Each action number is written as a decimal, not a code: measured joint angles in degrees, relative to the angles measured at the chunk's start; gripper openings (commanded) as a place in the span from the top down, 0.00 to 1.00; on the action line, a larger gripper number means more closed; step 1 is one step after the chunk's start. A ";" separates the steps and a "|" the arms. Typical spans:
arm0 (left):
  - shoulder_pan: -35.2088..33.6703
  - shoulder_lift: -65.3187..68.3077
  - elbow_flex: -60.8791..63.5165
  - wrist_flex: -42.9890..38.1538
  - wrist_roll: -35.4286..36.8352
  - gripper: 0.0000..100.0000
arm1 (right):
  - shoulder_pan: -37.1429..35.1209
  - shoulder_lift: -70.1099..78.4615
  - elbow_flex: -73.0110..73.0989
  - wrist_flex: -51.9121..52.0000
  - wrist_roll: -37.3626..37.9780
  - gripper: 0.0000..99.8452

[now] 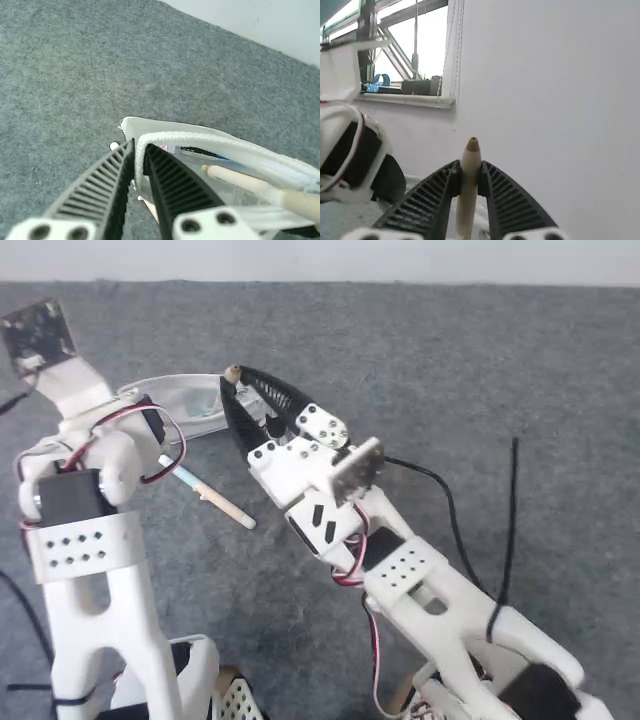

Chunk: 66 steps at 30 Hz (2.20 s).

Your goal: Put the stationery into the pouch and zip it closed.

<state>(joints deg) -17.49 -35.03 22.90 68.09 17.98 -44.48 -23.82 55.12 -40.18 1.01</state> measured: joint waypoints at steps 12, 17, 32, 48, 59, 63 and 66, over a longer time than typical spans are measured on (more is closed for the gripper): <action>0.00 0.00 0.00 0.00 0.00 0.99 | -3.60 1.76 1.41 0.00 3.43 0.99; 0.00 0.00 0.00 0.00 0.00 0.99 | -3.60 1.93 2.46 0.00 3.78 0.99; 0.00 0.00 0.00 0.00 0.00 0.99 | -4.13 0.53 7.74 -0.09 4.31 0.80; -1.14 0.00 0.00 -0.97 0.00 0.99 | -1.05 -17.49 15.91 2.20 4.31 0.79; -13.45 0.18 0.09 -3.78 2.99 0.99 | 3.43 -17.85 1.76 41.67 -12.75 0.79; -16.35 0.18 0.18 -4.48 3.43 0.99 | 3.43 -17.85 -1.85 52.22 -14.24 0.79; -17.49 0.18 0.18 -4.66 4.13 0.99 | 3.34 -17.85 -2.37 53.80 -14.42 0.79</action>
<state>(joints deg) -34.99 -34.86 23.08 63.43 22.11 -41.14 -41.67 52.75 13.63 -13.41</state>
